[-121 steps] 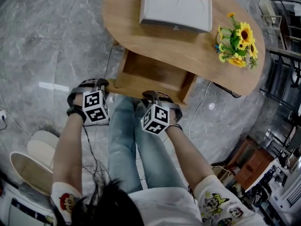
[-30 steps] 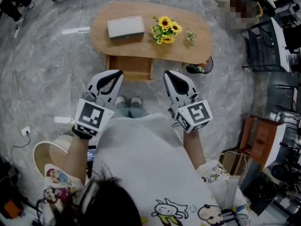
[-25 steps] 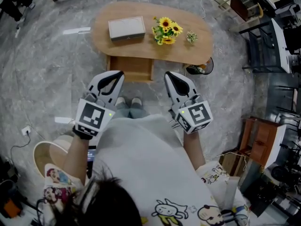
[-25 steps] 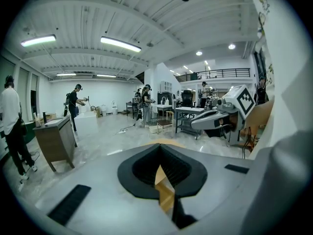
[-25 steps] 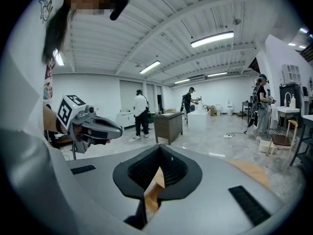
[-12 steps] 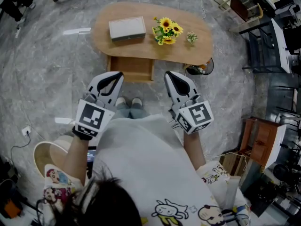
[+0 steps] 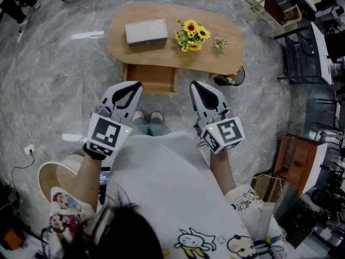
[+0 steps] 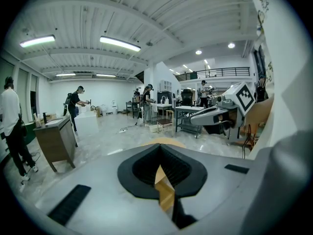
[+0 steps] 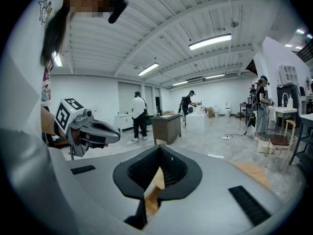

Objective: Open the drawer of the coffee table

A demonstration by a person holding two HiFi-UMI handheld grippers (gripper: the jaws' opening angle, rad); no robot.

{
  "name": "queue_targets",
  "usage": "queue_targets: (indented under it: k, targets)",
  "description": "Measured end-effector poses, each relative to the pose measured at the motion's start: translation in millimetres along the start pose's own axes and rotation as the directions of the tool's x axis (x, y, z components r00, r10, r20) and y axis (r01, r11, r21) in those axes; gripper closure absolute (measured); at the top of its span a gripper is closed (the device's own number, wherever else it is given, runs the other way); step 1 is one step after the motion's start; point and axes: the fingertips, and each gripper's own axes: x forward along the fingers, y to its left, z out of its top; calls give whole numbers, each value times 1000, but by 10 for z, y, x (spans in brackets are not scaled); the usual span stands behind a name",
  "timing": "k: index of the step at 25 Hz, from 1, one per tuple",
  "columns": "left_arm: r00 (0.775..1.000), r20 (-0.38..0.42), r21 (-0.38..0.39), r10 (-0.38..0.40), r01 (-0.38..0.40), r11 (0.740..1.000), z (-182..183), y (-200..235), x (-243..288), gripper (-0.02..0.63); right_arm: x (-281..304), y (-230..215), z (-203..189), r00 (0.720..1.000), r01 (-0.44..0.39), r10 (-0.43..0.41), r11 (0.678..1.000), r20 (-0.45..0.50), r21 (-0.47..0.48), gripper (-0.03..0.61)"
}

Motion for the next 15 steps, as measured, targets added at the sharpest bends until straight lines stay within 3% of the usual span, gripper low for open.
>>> queue_targets:
  k: [15]
  targets:
    - [1000,-6,11,6,-6,1000,-25,52,-33,609,15,46,-17,1000,-1,1,1000,-6,6,580]
